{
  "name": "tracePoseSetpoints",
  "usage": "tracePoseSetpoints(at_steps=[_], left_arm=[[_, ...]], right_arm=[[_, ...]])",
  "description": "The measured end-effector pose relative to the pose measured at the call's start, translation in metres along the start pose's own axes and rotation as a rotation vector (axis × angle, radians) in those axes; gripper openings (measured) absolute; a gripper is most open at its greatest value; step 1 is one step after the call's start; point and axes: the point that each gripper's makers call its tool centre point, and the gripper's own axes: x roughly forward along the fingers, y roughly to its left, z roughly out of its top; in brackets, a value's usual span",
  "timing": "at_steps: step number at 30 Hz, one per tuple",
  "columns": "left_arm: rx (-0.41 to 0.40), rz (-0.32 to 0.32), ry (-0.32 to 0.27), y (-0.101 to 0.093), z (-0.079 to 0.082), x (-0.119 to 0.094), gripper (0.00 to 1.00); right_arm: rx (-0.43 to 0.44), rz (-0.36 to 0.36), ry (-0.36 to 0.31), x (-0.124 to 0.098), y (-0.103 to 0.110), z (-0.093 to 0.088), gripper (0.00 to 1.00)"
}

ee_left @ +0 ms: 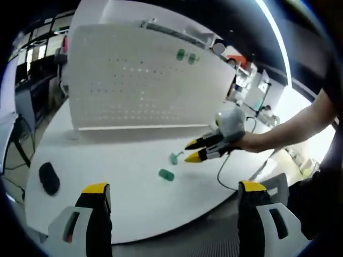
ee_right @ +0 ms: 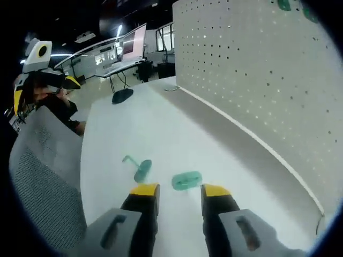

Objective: Insert the hook assembly into the mounting plate slot until the hook locks in place.

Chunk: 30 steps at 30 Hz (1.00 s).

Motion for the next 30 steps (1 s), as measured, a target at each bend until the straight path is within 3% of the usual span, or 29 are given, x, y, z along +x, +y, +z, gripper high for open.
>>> tracePoseSetpoints(at_steps=[4,20,30], left_arm=[[-0.008,0.011,-0.003,0.007,0.000,-0.001,1.00],[-0.030,0.014,-0.016,0.009,-0.004,-0.001,1.00],[-0.032,0.013,-0.023,0.010,-0.003,-0.002,1.00]], right_arm=[[0.008,0.009,0.070,0.011,-0.004,-0.011,0.26],[-0.116,0.045,0.088,0.018,-0.005,-0.002,0.09],[-0.177,0.045,0.138,0.023,0.000,0.002,0.07]])
